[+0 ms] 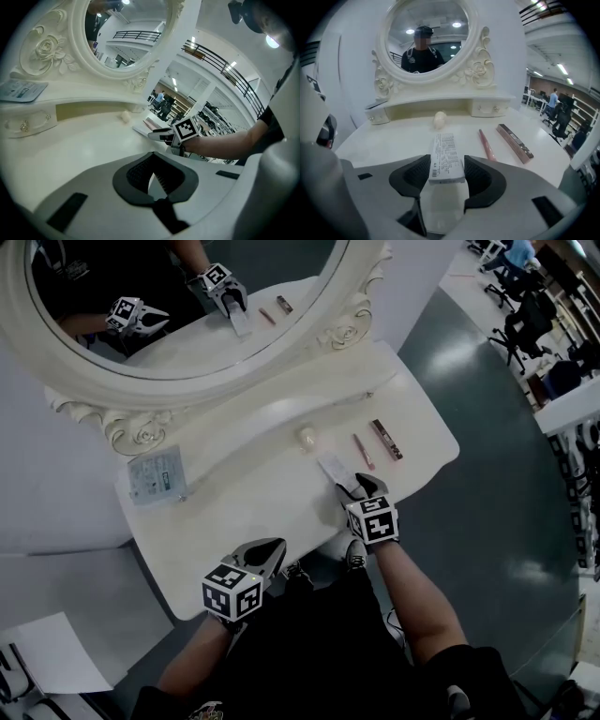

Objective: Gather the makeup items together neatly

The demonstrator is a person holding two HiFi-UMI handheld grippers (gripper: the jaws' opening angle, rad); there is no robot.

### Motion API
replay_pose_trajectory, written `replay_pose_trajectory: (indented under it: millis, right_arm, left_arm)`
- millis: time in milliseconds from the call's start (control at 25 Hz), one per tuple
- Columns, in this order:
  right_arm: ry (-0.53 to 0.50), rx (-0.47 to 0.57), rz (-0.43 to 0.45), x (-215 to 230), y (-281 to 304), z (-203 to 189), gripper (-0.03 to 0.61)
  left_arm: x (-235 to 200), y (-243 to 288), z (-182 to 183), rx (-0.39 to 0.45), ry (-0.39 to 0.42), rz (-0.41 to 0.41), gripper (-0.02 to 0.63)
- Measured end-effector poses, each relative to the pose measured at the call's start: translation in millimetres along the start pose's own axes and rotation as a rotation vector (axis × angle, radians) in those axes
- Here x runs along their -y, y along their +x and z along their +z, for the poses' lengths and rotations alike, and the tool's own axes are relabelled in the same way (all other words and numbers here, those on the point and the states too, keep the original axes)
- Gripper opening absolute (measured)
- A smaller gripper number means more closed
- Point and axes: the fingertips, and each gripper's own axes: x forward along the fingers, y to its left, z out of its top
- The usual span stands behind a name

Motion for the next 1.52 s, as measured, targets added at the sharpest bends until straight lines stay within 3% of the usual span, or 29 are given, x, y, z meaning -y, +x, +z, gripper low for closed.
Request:
replay_pose_trajectory:
  millis: [160, 1000, 1280, 1520]
  right_arm:
    - [0.06, -0.007, -0.054, 7.9, 3.2, -1.8, 0.241]
    - [0.021, -0.064, -0.073, 3.5, 23.2, -4.8, 0.244]
    - [-0.023, 0.047, -0.075, -10.6, 5.4, 37.2, 0.247]
    - [0.022, 0.048, -0.01, -25.2, 30.1, 79.1, 0.247]
  left_arm:
    - [0.3, -1.2, -2.0, -0.003, 0.001, 0.002, 0.009]
    - [-5.3, -12.9, -11.0, 0.0, -0.006, 0.019, 0.009]
    - [-6.7, -16.2, -9.5, 0.011, -0.009, 0.014, 0.009]
    - [-11.7, -24.4, -9.4, 0.027, -0.017, 0.028, 0.009]
